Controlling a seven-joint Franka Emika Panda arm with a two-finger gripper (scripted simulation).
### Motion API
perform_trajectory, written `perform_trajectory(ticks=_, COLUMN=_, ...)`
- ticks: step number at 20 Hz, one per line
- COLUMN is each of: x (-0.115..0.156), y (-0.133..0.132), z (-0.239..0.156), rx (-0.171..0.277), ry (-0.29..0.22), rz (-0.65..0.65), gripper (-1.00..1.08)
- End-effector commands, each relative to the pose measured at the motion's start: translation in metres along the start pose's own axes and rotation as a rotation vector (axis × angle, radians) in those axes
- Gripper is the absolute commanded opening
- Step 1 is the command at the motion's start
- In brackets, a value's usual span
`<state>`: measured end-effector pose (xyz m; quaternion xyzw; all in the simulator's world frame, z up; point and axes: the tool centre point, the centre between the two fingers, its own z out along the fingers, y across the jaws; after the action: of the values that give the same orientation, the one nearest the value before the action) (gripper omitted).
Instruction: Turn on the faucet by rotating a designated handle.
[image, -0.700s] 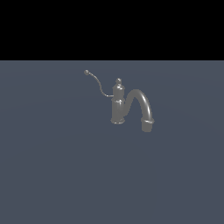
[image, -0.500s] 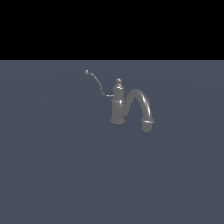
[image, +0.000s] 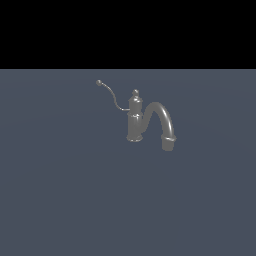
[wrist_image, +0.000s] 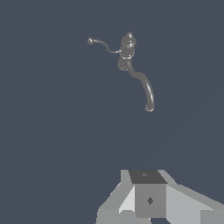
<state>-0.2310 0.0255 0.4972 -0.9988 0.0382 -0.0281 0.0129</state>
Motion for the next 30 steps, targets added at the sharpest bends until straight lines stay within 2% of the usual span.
perform_trajectory(ticks=1, x=0.005, y=-0.007, z=0.007, rx=-0.001, ry=-0.001, rz=0.032, gripper=-1.00)
perform_trajectory(ticks=18, x=0.073, y=-0.071, z=0.081, rx=-0.012, ry=-0.011, rz=0.368, gripper=-1.00)
perform_trajectory(ticks=30, x=0.135, y=-0.100, z=0.136, rx=-0.020, ry=-0.018, rz=0.612, gripper=-1.00)
